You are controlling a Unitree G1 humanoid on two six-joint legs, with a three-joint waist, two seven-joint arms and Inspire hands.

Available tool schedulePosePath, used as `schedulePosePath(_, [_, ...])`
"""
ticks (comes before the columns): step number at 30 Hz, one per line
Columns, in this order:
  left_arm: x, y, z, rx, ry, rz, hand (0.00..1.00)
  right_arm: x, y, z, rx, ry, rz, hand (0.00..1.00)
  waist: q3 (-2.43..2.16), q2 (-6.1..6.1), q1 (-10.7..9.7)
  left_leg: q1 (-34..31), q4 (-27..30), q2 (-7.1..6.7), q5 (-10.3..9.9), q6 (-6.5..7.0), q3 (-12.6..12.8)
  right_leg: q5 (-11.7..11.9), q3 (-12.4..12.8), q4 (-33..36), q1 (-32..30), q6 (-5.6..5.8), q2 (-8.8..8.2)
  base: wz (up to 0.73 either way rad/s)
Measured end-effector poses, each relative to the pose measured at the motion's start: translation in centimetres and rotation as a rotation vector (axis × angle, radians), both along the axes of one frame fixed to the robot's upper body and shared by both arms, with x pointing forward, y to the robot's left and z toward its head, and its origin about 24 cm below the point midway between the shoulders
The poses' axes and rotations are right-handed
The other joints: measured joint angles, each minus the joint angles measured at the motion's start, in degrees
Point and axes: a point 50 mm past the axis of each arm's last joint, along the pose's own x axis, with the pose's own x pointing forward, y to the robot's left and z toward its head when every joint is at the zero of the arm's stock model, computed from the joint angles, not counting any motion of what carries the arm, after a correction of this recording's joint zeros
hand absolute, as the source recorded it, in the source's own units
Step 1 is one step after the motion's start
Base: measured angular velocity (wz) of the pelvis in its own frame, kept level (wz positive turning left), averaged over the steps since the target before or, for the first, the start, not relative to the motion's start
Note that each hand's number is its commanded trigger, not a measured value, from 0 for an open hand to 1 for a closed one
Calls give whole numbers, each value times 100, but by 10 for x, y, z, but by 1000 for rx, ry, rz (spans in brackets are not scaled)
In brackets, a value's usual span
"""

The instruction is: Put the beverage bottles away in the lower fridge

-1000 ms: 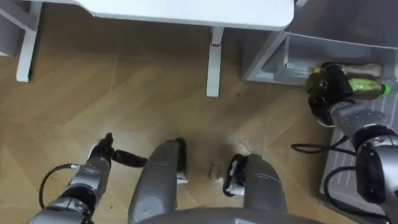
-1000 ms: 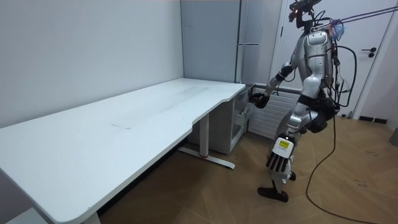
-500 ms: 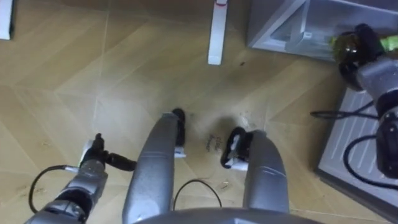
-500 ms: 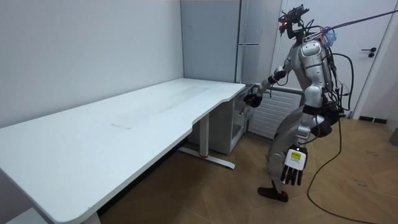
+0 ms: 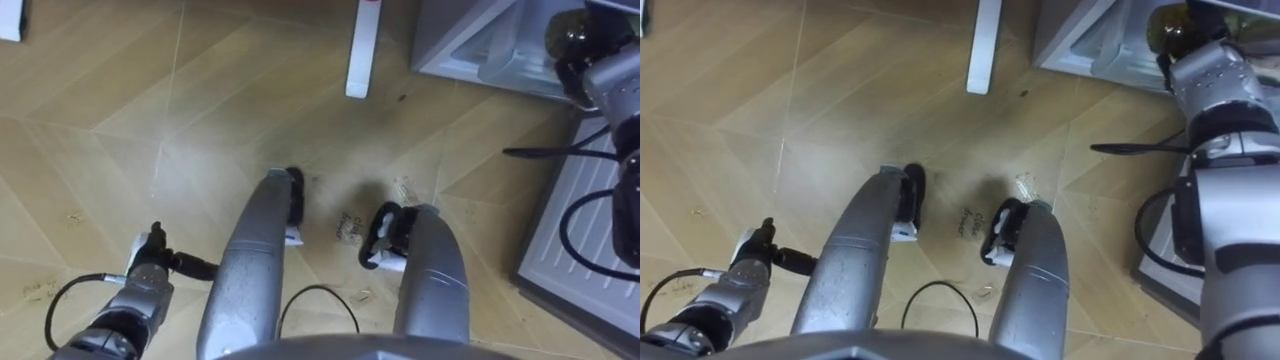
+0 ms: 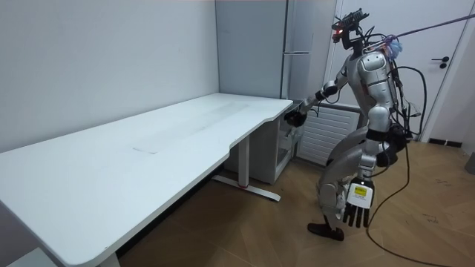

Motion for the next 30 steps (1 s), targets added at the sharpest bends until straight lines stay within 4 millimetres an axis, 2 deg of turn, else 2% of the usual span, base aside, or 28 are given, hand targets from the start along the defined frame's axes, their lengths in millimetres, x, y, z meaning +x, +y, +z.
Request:
schedulePosePath(1, [-1,0,0,0,2,1,0,-1,-2,1,-4,4,-8,100,-1,2,6,0,12,-2,-6,-2,-1,-17,0,18,0,7,-4,4])
schedulePosePath(2, [-1,0,-1,0,4,1,0,-1,-3,1,-8,6,-12,72,-2,3,9,1,12,-2,-6,-2,-2,-20,-1,19,0,12,-4,0])
schedulePosePath(3, [-3,0,-1,-1,7,2,0,-2,-5,2,-12,7,-18,14,-3,5,10,1,14,-2,-6,-2,-3,-21,-4,21,0,11,-6,0])
schedulePosePath(4, [-5,0,-2,-1,12,4,0,-2,-7,3,-17,10,-25,0,-4,7,6,1,20,-2,-6,-2,-3,-21,-4,26,0,9,-9,0])
schedulePosePath(23, [-10,1,-3,-3,18,1,0,-7,-12,2,-49,57,-54,0,-5,10,2,19,100,2,-26,-34,-16,-55,-3,102,23,27,-10,0])
schedulePosePath(30, [-14,10,-1,0,7,26,0,-14,-21,-1,-71,44,-74,0,-15,26,-6,284,122,-3,-87,2,7,-60,43,88,283,35,-3,-1])
